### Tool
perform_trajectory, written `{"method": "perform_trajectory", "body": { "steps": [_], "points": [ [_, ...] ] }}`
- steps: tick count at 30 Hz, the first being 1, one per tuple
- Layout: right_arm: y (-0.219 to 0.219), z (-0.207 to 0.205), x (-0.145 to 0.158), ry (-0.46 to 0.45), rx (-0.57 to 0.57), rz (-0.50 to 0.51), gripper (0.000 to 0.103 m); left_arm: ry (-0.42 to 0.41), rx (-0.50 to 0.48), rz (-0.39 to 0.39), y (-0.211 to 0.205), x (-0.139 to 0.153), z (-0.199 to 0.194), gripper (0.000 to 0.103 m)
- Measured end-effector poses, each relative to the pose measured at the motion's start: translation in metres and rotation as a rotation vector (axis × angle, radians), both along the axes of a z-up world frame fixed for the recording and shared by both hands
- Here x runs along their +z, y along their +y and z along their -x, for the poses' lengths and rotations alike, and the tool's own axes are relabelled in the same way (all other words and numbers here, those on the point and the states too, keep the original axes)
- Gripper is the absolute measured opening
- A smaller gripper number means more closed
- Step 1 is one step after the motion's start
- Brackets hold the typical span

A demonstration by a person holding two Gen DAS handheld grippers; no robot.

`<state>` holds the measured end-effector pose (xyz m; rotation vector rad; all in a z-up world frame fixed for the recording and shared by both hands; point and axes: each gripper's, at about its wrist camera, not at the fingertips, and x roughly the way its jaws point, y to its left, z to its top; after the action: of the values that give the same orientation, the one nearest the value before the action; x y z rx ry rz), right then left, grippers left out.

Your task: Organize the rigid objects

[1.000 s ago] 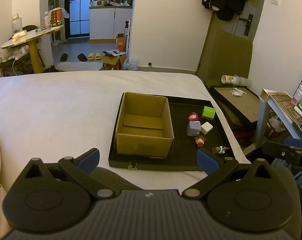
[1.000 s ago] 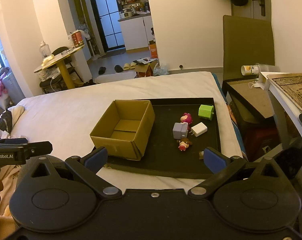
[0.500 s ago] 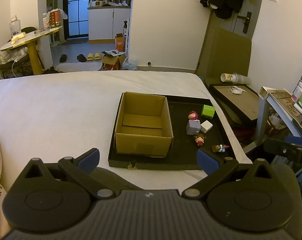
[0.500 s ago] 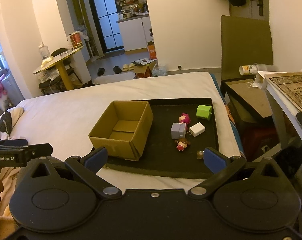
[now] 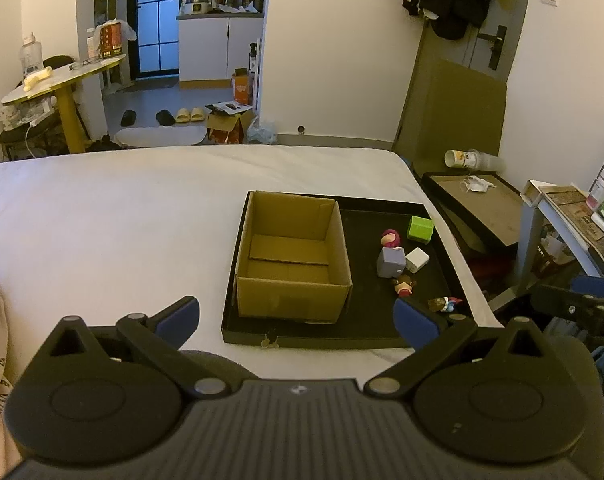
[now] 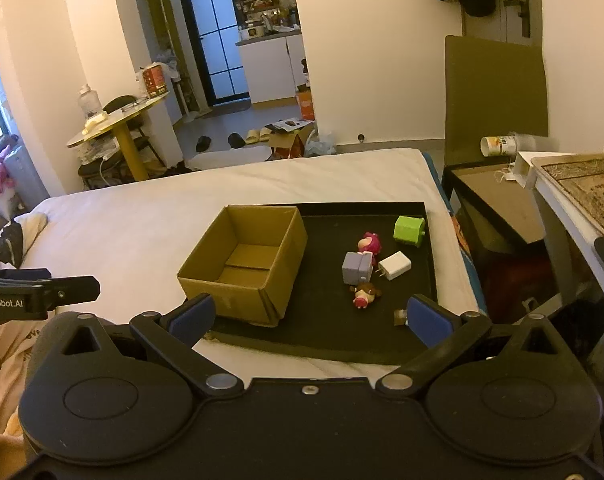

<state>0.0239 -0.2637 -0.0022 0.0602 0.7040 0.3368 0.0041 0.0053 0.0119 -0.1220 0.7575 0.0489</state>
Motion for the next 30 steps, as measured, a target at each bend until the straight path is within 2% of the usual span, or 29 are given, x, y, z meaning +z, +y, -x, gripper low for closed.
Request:
{"method": "perform_trajectory", "body": {
  "steps": [30],
  "points": [
    [-0.013,-0.059,-0.025,0.084,-0.070,-0.031,0.103,0.078,0.047,-0.007,0.032,-0.017,-0.074,0.100]
  ]
}}
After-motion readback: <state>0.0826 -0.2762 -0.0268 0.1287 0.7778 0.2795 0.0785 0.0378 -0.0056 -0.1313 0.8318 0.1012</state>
